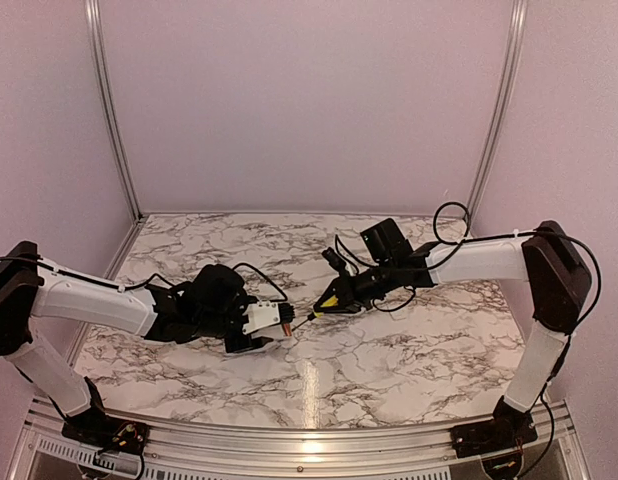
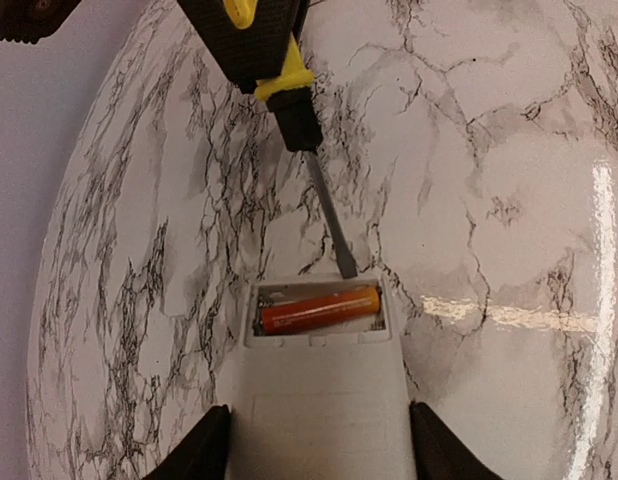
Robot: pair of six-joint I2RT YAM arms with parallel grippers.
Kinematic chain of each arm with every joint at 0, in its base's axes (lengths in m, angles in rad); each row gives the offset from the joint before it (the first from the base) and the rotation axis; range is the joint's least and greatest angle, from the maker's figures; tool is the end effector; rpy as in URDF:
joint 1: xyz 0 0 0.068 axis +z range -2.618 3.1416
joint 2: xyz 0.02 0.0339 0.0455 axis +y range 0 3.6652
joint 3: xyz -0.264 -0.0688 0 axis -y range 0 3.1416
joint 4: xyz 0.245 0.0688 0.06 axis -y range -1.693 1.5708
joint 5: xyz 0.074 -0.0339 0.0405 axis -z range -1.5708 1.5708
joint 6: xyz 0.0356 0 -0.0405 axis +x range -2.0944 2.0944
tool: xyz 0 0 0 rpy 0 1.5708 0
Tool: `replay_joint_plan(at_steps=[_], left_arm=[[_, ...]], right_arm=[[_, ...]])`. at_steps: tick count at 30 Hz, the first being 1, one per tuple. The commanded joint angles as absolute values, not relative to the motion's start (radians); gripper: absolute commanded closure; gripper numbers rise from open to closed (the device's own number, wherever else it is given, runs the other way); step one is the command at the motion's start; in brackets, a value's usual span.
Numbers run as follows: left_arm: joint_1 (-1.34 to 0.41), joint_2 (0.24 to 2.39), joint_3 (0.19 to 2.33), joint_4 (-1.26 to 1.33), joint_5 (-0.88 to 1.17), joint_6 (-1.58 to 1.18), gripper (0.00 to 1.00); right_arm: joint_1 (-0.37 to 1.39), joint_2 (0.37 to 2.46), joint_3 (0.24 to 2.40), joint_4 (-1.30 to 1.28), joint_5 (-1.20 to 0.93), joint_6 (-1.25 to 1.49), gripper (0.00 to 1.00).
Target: Unload the batteries from the remote control
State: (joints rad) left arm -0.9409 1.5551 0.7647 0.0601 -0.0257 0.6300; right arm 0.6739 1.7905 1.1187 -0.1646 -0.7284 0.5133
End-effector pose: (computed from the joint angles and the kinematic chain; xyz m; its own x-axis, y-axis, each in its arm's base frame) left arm 0.1848 -0.2520 0.1725 0.1518 0.7916 -0.5919 0.8751 0.1707 0.4527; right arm 0.2775 0.2519 0.1910 -0.9051 -0.2539 -0.3412 -0.4245 0.4929 0.7595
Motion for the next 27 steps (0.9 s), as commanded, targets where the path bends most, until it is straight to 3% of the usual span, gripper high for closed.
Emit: replay_joint_plan(at_steps=[1,12,22,27], left_arm=[[-0.956,1.538,0.807,0.035,-0.012,0.659,1.0],[-0.964,1.55,0.844,0.015,-0.004,0.675,1.0],[-0.97,1.535,0.865,-0.041,-0.052,0.795,1.0],[-0.973,1.545,0.881,-0.064,-0.129,0.848,1.0]], right_arm=[[0.669,1.798,1.163,-0.168,-0.707,0.488,1.0],[0.669,1.823,1.16,-0.113,-0.701,0.489,1.0],[0.669,1.867,1.086,0.227,-0.975,0.567,1.0],[0.669,1.901,1.102,0.252,-1.013,0.566,1.0]])
